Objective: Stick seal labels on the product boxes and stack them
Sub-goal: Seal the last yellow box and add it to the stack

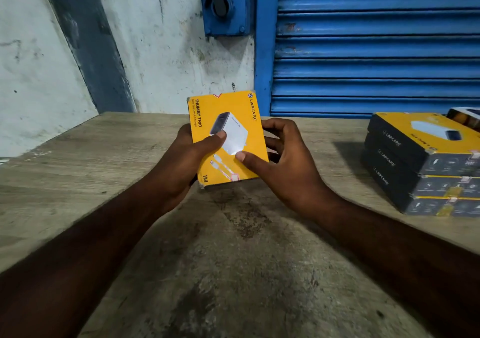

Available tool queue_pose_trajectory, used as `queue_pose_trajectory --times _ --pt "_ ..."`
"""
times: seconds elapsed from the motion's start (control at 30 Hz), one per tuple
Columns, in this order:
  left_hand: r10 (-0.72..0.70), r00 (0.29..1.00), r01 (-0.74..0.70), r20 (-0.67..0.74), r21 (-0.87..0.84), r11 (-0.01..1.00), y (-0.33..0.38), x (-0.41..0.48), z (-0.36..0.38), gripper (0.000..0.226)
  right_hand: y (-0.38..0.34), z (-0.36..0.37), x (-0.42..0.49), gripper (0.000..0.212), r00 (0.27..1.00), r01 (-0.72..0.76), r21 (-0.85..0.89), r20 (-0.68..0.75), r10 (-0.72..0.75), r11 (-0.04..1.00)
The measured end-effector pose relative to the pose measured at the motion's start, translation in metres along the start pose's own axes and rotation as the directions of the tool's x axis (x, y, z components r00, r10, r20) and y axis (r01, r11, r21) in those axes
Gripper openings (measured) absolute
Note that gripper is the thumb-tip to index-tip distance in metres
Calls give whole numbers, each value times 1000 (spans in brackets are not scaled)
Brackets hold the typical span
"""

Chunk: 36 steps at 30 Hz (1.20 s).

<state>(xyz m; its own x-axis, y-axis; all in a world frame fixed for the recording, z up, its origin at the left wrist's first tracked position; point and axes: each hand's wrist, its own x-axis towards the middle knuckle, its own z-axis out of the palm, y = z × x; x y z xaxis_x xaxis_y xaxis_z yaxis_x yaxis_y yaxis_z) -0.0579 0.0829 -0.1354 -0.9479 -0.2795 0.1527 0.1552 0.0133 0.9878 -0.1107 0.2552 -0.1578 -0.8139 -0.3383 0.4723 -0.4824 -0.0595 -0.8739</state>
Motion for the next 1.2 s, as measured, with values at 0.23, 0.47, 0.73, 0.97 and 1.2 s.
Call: queue_pose_trajectory --times 0.23,0.47,0.73,0.97,1.2 --pt "93 994 -95 48 42 995 3 -5 2 48 -4 -3 5 47 984 41 -29 -171 -46 999" --pt "213 977 -204 -19 209 956 4 -3 2 53 -7 -5 4 37 979 63 -59 -190 -73 996" --pt "312 950 -305 2 216 928 9 -8 3 50 -16 -4 -3 48 971 141 -182 -166 -172 973" --pt "387 922 -383 13 184 905 10 -13 5 48 -22 -4 -6 51 946 249 -223 -152 -286 943" --pt "462 881 -473 101 195 859 6 -15 7 42 -27 -8 -1 38 872 395 -336 -154 -464 855"
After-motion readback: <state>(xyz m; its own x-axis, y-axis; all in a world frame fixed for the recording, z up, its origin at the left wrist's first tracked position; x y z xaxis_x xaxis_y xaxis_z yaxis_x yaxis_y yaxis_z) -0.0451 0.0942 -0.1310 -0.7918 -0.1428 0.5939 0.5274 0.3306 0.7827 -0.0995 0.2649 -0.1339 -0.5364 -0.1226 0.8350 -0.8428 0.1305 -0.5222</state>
